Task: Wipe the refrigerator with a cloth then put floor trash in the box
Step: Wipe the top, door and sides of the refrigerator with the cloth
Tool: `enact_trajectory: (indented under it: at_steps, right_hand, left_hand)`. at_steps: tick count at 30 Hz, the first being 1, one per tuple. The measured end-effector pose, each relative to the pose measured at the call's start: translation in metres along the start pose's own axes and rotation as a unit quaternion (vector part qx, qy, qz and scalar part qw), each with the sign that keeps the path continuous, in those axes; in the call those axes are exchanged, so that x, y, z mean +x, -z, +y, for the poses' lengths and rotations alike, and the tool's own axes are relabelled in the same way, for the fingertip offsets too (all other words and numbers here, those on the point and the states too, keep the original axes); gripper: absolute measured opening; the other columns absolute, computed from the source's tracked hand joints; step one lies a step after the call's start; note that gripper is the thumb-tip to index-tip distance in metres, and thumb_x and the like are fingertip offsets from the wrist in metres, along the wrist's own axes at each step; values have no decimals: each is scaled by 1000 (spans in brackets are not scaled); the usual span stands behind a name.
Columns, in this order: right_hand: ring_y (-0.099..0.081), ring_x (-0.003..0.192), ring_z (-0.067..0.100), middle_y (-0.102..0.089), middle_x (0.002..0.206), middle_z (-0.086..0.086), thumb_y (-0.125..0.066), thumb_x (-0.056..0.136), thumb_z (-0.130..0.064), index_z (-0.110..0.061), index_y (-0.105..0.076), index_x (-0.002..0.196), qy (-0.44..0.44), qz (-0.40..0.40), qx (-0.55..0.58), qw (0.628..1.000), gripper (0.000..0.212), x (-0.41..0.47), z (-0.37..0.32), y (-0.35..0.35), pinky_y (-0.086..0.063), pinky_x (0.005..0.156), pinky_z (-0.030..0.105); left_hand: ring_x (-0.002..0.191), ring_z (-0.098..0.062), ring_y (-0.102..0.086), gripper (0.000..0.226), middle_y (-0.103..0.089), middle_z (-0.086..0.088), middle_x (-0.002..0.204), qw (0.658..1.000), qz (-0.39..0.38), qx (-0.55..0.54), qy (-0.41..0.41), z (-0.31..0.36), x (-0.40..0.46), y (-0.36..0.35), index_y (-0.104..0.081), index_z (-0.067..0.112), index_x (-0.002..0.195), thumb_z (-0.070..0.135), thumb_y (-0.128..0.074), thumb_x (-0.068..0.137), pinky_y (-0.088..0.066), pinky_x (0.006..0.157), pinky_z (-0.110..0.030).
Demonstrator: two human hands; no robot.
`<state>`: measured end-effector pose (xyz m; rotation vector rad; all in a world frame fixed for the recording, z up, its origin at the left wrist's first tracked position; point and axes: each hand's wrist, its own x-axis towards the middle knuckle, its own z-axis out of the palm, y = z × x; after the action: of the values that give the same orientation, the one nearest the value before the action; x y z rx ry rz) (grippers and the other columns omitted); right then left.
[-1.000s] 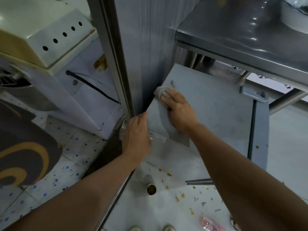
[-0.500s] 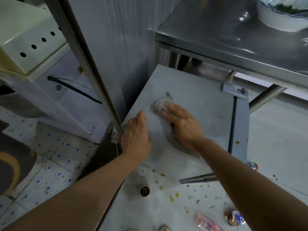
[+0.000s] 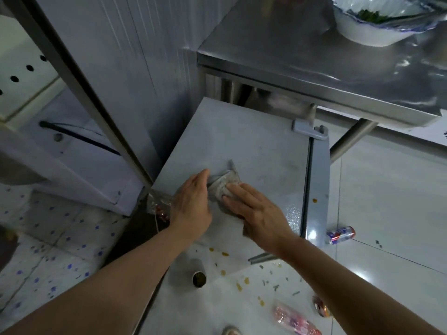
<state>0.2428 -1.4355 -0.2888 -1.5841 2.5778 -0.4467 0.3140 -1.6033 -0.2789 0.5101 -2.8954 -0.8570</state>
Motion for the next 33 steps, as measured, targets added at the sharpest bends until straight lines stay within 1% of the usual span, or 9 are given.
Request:
enact_trajectory:
  at_steps: [2, 5, 9, 13, 16, 21, 26, 29, 33]
  right_hand:
    - [-49, 125, 39, -50, 140, 12, -62, 71, -8, -11, -58, 128, -53, 17, 7, 998, 57, 17, 26, 7, -45, 101, 49]
    - [-26, 140, 35, -27, 154, 9, -49, 86, -3, -14, -40, 142, -157, 28, -11, 987, 58, 44, 67, 21, -27, 115, 45]
    - [-19, 143, 32, -20, 157, 6, -48, 91, -5, -15, -35, 145, -187, 42, -20, 981, 56, 38, 61, 18, -19, 116, 39]
    - [-38, 134, 37, -41, 147, 12, -62, 74, 4, -8, -50, 135, -137, 63, -3, 989, 63, -24, 13, 8, -35, 109, 46]
    - [-39, 134, 36, -43, 146, 11, -68, 63, 8, -8, -50, 135, -112, 12, -6, 994, 76, -48, 5, 6, -43, 103, 49]
    - [-23, 141, 32, -25, 155, 8, -52, 88, -7, -14, -34, 145, -212, 44, -29, 976, 61, 3, 68, 24, -27, 113, 41]
    - [-9, 145, 25, -10, 158, -1, -45, 94, -17, -18, -20, 150, -293, 54, -33, 954, 61, 24, 82, 34, -19, 116, 35]
    - [-13, 144, 25, -14, 158, 1, -47, 95, -17, -14, -28, 148, -274, 51, -15, 960, 56, -10, 49, 28, -24, 115, 37]
    - [-47, 128, 36, -51, 139, 11, -80, 67, -8, -7, -58, 128, -220, 22, -11, 975, 65, -70, 11, 26, -48, 97, 44]
  left_hand:
    - [128, -28, -40, 72, -41, -14, 140, 1000, -13, 3, -17, 4, 4, -4, -26, 6, 143, -1, -55, 78, -37, 106, -41]
    - [127, -28, -39, 70, -41, -13, 140, 1000, -7, 0, 1, 8, 6, -8, -26, 7, 142, -2, -53, 78, -38, 105, -43]
    - [125, -28, -41, 71, -43, -12, 138, 1000, -8, 3, -7, 13, 8, -11, -27, 8, 141, -2, -55, 76, -41, 102, -43]
    - [126, -26, -41, 68, -43, -13, 138, 1000, -1, 7, -14, 25, 11, -15, -29, 7, 141, -1, -54, 79, -40, 103, -37]
    - [131, -25, -37, 68, -38, -12, 143, 999, -20, 8, -24, 36, 16, -20, -25, 8, 143, 1, -54, 81, -36, 107, -36]
    - [129, -25, -39, 68, -39, -11, 141, 999, -31, 5, -30, 51, 29, -30, -27, 10, 142, 1, -52, 80, -37, 105, -36]
    - [131, -23, -36, 68, -37, -10, 144, 999, -42, 0, -35, 57, 31, -31, -24, 9, 144, -1, -49, 81, -30, 107, -30]
    - [132, -23, -35, 68, -36, -11, 144, 998, -46, 7, -41, 66, 30, -34, -26, 8, 143, 0, -50, 80, -30, 109, -30]
    - [134, -25, -33, 67, -34, -13, 145, 997, -54, 21, -46, 82, 31, -45, -25, 9, 144, 4, -51, 82, -29, 110, -34]
